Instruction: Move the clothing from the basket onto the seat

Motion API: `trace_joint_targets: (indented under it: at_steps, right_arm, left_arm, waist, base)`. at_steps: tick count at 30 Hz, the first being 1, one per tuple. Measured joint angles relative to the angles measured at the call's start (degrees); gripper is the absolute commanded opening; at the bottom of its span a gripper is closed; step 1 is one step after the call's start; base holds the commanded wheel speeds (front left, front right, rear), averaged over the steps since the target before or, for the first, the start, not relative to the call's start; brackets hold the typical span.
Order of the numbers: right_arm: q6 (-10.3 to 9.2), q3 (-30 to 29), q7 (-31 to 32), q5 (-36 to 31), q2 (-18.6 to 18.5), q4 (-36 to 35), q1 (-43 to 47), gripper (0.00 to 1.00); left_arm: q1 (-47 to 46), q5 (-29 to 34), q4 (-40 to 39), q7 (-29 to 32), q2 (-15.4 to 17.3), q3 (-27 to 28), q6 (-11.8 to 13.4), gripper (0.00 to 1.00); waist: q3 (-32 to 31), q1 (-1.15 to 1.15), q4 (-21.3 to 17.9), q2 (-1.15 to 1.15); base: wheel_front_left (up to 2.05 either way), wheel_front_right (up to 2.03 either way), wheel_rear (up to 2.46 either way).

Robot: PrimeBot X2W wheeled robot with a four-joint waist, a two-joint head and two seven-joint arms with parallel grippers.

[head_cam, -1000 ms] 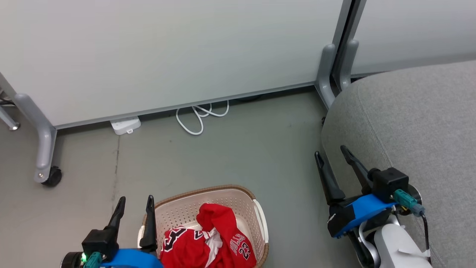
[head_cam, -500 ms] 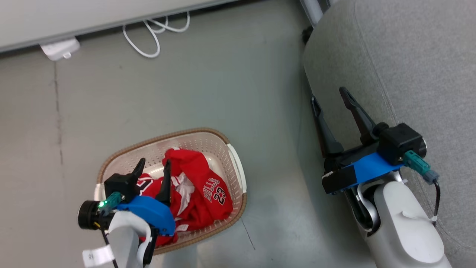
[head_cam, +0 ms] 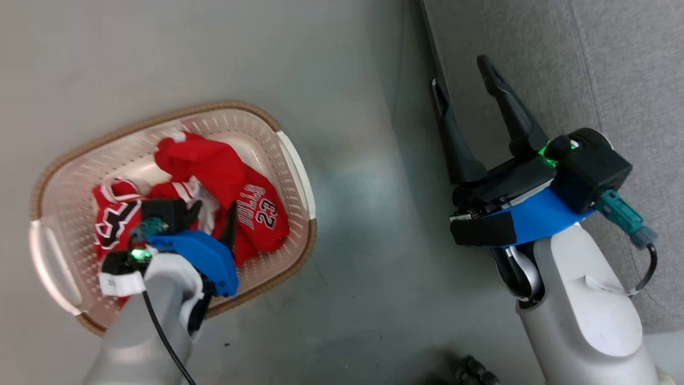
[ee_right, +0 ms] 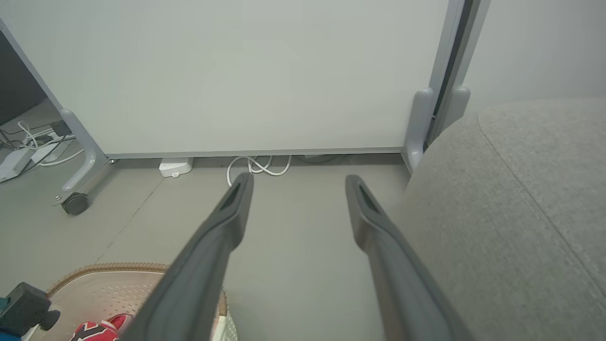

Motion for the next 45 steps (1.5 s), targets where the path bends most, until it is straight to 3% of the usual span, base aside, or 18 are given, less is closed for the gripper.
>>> trace_joint_targets:
  at_steps: [11,21,22,23,45]
  right_arm:
    - [-0.01,-0.96,-0.79,1.29,0.0,-2.79,0.07,1.0]
    - [0.0,-0.85,-1.15,2.66,0.0,-3.18,1.12,1.0]
    - [0.0,-0.99,-1.2,2.67,0.0,-3.15,1.29,1.0]
    - [0.0,-1.11,-1.23,2.67,0.0,-3.13,1.43,1.0]
    - [0.0,0.03,-1.32,2.25,0.01,-2.31,0.83,1.0]
  left_arm:
    - [-7.16,-4.7,5.68,3.94,2.19,-3.68,0.0,1.0]
    - [-10.84,-6.33,9.23,2.27,1.65,-5.48,0.0,1.0]
    - [-11.13,-6.42,9.51,2.15,1.58,-5.73,0.0,0.44]
    - [-11.3,-6.48,9.64,2.01,1.52,-6.09,0.0,0.01]
    - [-12.36,-12.39,11.9,-0.27,1.72,-11.12,0.0,0.0]
  waist:
    - [9.08,0.0,-2.55,0.0]
    - [10.55,-0.01,-2.77,0.0]
    - [10.53,-0.01,-2.79,0.0]
    - [10.52,-0.01,-2.81,0.0]
    - [8.73,-0.01,-2.46,0.0]
  base:
    - [0.0,0.0,0.0]
    - [0.0,0.0,0.0]
    - [0.0,0.0,0.0]
    - [0.0,0.0,0.0]
    - [0.0,0.0,0.0]
